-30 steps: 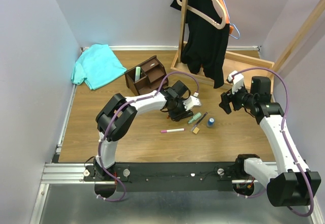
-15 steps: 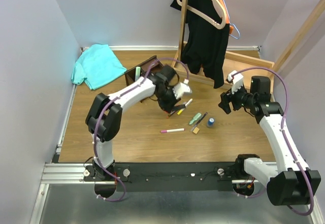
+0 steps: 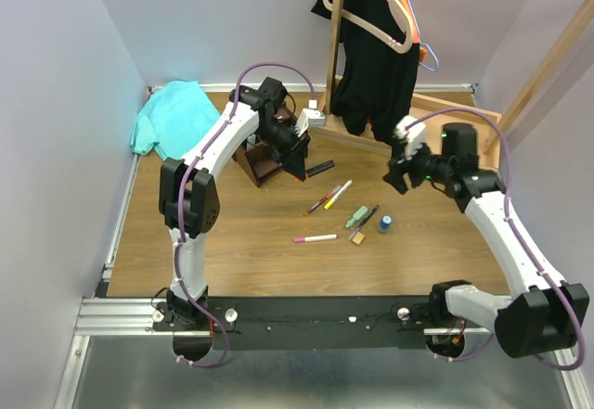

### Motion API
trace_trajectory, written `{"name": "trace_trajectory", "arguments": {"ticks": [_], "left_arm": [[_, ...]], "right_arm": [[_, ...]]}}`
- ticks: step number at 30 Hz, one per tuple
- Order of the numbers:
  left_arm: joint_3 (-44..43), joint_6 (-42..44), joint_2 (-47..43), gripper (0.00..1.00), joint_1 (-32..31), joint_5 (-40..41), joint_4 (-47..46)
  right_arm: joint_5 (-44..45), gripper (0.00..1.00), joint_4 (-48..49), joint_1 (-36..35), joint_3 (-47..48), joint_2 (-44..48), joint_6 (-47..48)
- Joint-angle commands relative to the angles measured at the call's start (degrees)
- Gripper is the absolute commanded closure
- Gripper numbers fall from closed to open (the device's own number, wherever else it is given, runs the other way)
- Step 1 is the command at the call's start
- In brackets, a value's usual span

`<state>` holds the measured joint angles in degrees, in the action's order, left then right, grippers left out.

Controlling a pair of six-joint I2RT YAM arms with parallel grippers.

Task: Sort the stationery into containers
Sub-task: Place the pen in the storage box.

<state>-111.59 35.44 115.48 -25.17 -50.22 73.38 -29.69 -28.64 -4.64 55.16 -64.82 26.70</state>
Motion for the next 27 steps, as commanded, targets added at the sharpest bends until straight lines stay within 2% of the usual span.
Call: {"name": "trace_trajectory", "arguments": {"ticks": [1,6,7,10,20,27], "left_arm": [[-1.17,-1.51,0.89,1.0,0.03,-10.51,14.07],[-0.82,-4.49,0.89,1.0,0.12,-14.11,13.02],[-0.21,-5.46,0.8,1.0,0.12,-14.47,12.4],[0.93,-8.8,-0.25,1.0,0.12,-14.82,10.38],[1.82,-15.31,-1.57,1.0,0.82,-13.33,5.28],[1.2,-19.53,-0.26,1.0,1.88,-15.34,2.56]], "right_arm": [[6.57,0.24,9.99,-15.11,0.75,2.67,12.99],[7.46,0.28,17.65,-24.69,-1.36,2.51,26.1],[7.46,0.28,17.92,-25.58,-1.63,1.72,30.39],[6.84,0.28,18.45,-27.26,-1.19,-1.27,34.55],[5.52,0.32,11.33,-31.39,5.13,-8.39,39.3],[6.23,0.36,8.17,-34.81,8.64,-11.29,41.68]]}}
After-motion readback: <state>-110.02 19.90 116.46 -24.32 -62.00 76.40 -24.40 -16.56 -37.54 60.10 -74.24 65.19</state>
